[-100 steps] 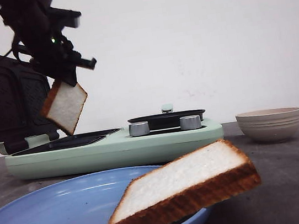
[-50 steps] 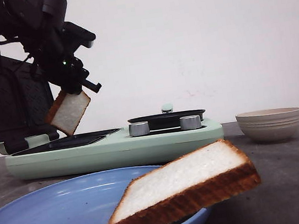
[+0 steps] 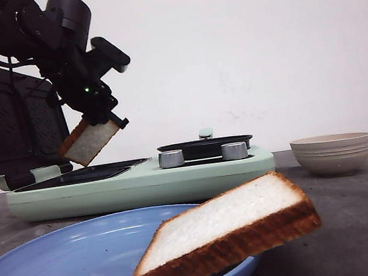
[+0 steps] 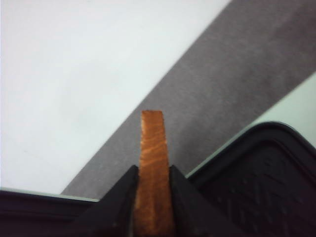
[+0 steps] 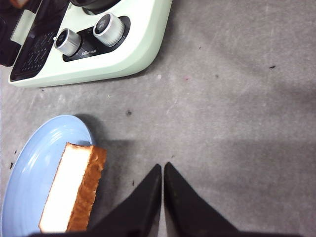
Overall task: Make breakfast with bread and shrimp
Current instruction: 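Carry the bread slice with the left gripper over the press plate, then release the bread onto the press plate and raise the left gripper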
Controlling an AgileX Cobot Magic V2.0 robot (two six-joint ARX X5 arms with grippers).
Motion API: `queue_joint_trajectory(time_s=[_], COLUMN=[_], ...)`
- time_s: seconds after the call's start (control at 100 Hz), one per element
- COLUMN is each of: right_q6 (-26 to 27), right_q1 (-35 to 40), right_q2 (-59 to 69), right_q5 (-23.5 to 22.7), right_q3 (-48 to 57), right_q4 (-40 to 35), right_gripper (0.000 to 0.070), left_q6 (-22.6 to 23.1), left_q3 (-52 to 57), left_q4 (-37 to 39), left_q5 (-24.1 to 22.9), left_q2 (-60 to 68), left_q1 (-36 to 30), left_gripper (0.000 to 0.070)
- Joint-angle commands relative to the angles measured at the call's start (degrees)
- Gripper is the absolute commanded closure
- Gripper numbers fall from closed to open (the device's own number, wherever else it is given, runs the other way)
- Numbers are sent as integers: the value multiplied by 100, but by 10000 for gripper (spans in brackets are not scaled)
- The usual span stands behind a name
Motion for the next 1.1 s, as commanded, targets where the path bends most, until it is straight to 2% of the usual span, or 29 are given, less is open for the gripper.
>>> queue_joint_trajectory(time_s=[0.0,0.27,0.48,0.7,0.75,0.85,0.89,1.0,1.09], right_q6=[-68,-70,-72,-90,-92,-96,-103,-111,-111], right_q1=[-2,-4,-4,-2,-2,-2,-4,-4,-4], right_q2=[26,26,26,26,26,26,26,26,28], right_q5=[0,-2,2,2,2,2,2,4,9], right_q3=[66,66,66,66,66,66,66,66,66], right_q4=[26,-85,-98,-98,-98,-98,-98,-98,-98], right_gripper=[700,700,700,700,700,700,700,700,700], left_q6=[70,22,-341,-575,-643,-734,-778,-1010,-1215], left_q3=[146,146,146,146,146,146,146,149,149], left_q4=[13,-273,-702,-721,-723,-699,-678,-603,-544], left_q5=[90,208,520,651,684,785,800,839,898], left_q2=[136,160,160,160,160,160,160,160,160], left_q1=[-31,-31,-33,-76,-92,-131,-153,-208,-258], left_gripper=[691,692,690,658,613,460,420,407,359])
